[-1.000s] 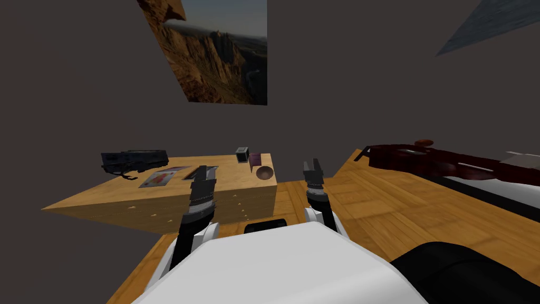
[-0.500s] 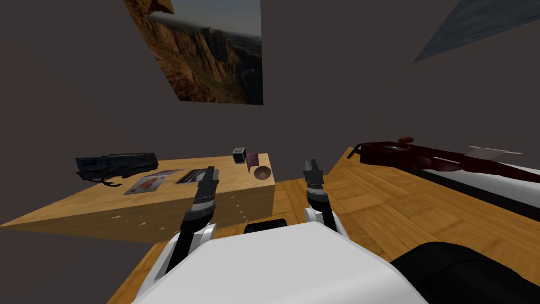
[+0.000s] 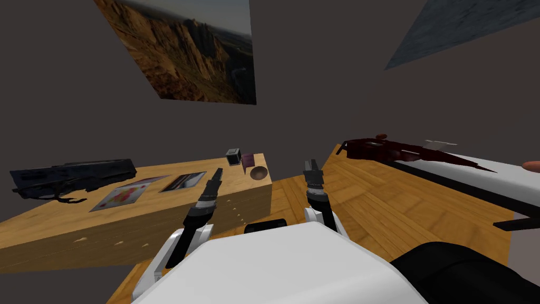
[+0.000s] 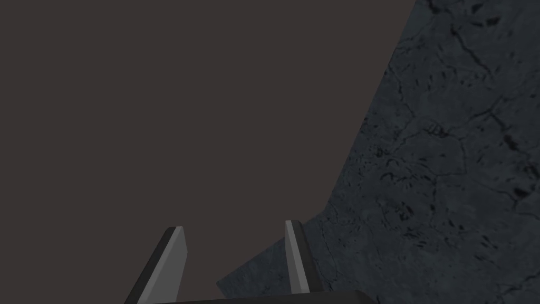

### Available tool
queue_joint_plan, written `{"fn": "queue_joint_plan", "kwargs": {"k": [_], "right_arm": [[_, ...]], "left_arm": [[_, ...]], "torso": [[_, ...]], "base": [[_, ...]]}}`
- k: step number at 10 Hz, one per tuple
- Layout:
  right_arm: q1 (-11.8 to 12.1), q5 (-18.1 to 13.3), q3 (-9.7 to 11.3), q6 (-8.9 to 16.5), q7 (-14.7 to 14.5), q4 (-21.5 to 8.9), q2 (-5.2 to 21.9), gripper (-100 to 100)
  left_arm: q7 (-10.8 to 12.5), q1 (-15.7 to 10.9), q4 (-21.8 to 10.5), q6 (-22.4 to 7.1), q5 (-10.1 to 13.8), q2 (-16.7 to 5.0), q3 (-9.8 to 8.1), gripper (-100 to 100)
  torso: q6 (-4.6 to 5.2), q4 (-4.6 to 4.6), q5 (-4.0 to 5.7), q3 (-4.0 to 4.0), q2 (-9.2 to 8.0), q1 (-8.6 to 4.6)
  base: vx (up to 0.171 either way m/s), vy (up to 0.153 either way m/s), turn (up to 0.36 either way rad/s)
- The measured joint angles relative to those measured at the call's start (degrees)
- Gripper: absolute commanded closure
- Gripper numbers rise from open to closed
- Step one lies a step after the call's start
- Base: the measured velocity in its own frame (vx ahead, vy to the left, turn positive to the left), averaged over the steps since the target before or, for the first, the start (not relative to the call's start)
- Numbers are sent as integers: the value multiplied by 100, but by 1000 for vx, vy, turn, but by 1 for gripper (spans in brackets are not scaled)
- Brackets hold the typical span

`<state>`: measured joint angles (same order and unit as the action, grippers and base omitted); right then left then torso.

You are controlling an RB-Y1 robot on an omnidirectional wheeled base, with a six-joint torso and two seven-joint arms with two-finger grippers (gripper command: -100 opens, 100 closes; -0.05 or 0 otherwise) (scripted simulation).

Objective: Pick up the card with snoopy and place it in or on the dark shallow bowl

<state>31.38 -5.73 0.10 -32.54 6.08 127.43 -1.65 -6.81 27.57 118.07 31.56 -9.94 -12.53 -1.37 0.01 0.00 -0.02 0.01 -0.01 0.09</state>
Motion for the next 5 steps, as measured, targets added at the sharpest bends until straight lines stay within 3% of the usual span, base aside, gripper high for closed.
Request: {"fn": "queue_joint_plan", "kwargs": {"k": [5], "right_arm": [[0,0,0,0,0,0,0,0]], "left_arm": [[-48,-250,-572,-166,-346,-580,-24,-100]], "torso": [[-1,0,0,0,0,1]], "base": [[-12,17,-180]]}}
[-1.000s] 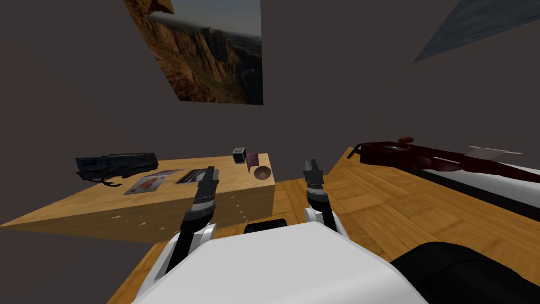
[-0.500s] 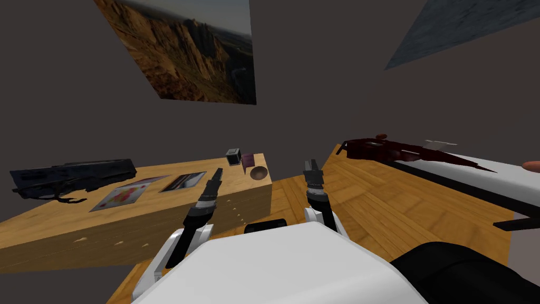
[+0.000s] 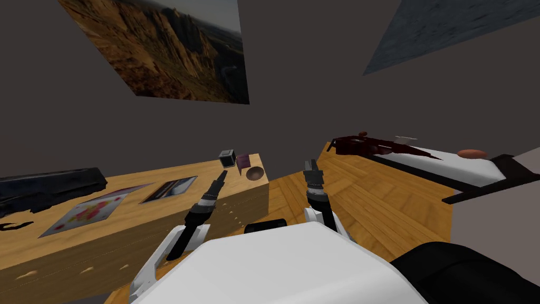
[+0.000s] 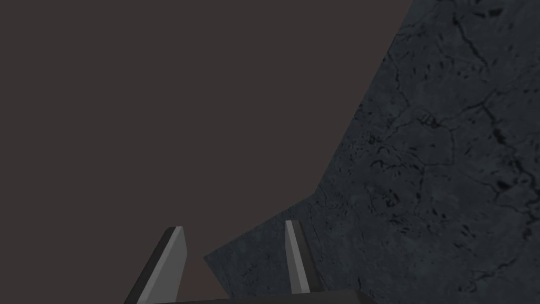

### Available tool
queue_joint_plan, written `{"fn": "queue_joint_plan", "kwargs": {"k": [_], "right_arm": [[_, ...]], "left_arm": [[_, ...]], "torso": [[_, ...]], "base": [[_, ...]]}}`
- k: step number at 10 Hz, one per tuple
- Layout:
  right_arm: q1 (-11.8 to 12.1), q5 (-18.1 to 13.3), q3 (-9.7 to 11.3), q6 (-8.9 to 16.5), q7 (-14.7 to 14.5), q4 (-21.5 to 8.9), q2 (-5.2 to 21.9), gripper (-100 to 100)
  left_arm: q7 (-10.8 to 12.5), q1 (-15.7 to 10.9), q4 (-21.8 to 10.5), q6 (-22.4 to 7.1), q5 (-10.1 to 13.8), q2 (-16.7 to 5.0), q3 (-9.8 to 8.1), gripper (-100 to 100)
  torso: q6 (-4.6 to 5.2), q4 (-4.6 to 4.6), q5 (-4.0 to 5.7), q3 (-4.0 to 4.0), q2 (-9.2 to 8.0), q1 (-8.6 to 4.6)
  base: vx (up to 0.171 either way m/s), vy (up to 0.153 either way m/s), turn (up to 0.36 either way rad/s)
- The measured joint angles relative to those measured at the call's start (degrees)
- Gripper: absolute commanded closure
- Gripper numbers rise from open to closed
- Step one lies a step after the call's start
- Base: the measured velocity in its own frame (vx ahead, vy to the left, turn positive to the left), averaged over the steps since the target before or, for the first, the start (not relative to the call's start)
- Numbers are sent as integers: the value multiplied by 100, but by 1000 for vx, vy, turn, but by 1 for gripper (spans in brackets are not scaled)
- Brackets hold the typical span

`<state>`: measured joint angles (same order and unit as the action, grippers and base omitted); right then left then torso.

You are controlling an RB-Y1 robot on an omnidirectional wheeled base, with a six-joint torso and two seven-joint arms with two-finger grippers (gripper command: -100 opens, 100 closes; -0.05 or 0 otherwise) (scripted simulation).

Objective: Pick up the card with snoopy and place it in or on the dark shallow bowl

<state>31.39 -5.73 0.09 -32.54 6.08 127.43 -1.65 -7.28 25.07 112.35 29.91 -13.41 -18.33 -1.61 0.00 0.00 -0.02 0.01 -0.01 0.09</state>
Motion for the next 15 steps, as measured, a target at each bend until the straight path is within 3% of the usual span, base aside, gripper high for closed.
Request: {"fn": "queue_joint_plan", "kwargs": {"k": [15], "right_arm": [[1,0,-1,0,0,0,0,0]], "left_arm": [[-121,-850,-1933,-616,-1091,-2008,-101,-100]], "torso": [[-5,0,1,0,0,-2]], "base": [[-17,15,-182]]}}
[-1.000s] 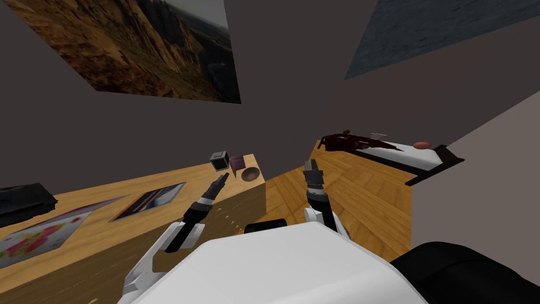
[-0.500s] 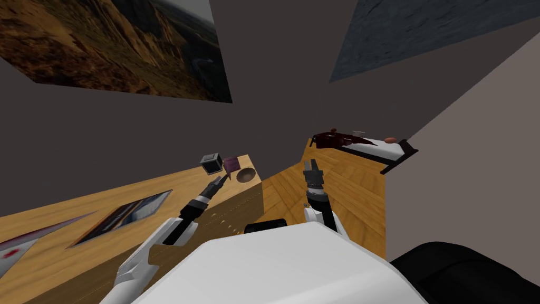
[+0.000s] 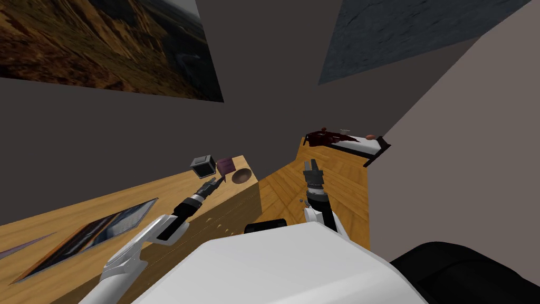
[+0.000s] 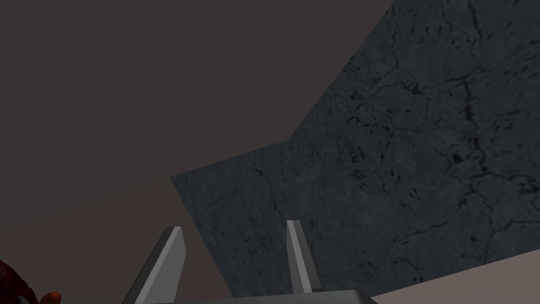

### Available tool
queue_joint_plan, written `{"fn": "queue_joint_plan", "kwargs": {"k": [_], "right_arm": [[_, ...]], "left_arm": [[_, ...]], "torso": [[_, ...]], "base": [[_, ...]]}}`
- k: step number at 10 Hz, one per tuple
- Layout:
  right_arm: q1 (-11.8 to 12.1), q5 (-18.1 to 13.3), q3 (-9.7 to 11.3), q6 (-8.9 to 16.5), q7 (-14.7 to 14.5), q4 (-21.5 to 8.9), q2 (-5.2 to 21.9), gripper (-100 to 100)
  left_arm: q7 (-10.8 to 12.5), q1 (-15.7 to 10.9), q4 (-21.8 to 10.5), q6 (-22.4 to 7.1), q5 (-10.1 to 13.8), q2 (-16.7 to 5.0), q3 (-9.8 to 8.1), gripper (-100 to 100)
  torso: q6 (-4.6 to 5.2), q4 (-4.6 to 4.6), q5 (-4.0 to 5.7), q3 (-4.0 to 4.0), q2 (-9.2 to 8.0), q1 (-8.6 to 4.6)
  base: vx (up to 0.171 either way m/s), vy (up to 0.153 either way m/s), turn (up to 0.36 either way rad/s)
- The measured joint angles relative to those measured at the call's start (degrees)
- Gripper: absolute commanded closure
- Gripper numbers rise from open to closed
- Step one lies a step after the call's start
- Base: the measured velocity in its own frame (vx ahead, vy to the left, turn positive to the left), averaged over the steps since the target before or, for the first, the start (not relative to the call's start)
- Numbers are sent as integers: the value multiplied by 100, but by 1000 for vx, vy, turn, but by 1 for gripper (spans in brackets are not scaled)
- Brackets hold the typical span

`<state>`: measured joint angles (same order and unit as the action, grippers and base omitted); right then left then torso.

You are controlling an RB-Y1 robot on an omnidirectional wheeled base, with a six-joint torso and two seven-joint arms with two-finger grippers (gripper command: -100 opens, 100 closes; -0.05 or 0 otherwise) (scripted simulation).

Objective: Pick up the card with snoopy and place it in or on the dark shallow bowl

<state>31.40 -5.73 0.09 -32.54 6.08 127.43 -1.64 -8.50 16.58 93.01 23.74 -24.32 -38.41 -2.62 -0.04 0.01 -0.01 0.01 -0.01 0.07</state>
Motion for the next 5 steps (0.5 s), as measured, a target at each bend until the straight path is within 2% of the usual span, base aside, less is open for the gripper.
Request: {"fn": "queue_joint_plan", "kwargs": {"k": [2,5], "right_arm": [[0,0,0,0,0,0,0,0],[0,0,0,0,0,0,0,0]], "left_arm": [[2,-62,-142,-121,-116,-248,-11,-100],[-7,-212,-501,-148,-259,-611,-47,-100]], "torso": [[-1,0,0,-1,1,0],[0,-1,0,-2,4,0]], "base": [[-13,11,-139],[-10,10,-144]]}}
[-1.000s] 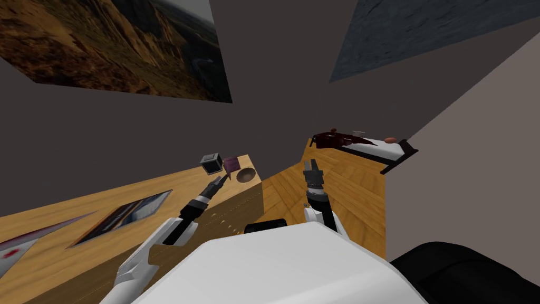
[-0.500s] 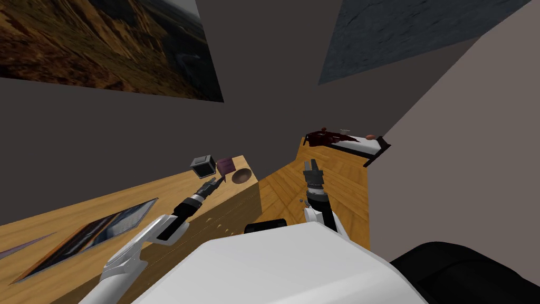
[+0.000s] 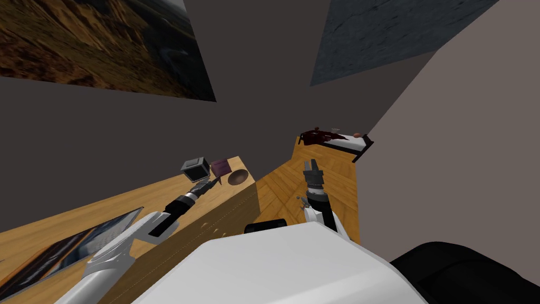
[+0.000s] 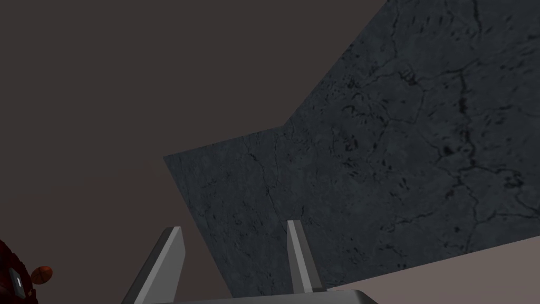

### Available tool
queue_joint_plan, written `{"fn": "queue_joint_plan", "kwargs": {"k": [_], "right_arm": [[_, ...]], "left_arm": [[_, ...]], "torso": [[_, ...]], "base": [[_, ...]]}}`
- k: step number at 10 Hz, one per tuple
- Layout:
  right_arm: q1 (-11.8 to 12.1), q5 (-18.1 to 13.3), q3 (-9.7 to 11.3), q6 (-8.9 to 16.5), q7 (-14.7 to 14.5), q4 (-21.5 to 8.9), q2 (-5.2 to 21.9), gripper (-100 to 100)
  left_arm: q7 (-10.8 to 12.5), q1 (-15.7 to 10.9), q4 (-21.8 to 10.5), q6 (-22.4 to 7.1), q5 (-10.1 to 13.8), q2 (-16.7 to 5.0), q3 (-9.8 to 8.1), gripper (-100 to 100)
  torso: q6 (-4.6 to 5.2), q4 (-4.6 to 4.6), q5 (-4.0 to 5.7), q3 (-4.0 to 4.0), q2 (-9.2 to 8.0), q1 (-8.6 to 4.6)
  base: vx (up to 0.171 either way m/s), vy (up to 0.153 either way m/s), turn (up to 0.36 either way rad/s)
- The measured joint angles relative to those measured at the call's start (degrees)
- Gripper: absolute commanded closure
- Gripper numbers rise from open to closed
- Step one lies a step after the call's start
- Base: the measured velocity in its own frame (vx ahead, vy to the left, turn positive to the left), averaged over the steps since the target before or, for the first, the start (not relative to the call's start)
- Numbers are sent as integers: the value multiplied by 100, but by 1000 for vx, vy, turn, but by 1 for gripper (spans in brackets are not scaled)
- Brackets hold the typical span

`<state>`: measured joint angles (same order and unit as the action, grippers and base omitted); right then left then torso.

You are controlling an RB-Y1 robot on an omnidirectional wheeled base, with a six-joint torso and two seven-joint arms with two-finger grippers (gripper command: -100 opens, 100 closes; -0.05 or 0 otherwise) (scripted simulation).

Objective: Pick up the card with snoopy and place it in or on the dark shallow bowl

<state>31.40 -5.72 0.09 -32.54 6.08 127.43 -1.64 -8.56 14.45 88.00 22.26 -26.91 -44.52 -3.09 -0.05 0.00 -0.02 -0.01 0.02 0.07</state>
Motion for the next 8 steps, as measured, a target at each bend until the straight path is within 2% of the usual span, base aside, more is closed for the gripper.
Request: {"fn": "queue_joint_plan", "kwargs": {"k": [1,2,3,4,8], "right_arm": [[0,0,0,0,0,0,0,0],[1,0,0,0,0,0,0,0],[1,0,0,0,0,0,0,0],[1,0,0,0,0,0,0,0],[1,0,0,0,0,0,0,0]], "left_arm": [[4,-35,-69,-44,-53,-138,-4,-100],[5,-39,-73,-57,-59,-152,-5,0],[5,-38,-73,-56,-58,-150,-5,-100],[5,-38,-73,-56,-58,-151,-5,100],[0,-41,-68,-52,-61,-153,-5,100]], "torso": [[0,0,0,-1,1,1],[-4,-1,-1,-1,2,-1],[-3,-1,0,-1,2,-4],[-3,-1,0,-1,3,-5],[-4,-5,-6,-7,10,6]], "base": [[-2,10,-34],[0,0,0],[0,0,0],[0,0,0],[0,0,0]]}}
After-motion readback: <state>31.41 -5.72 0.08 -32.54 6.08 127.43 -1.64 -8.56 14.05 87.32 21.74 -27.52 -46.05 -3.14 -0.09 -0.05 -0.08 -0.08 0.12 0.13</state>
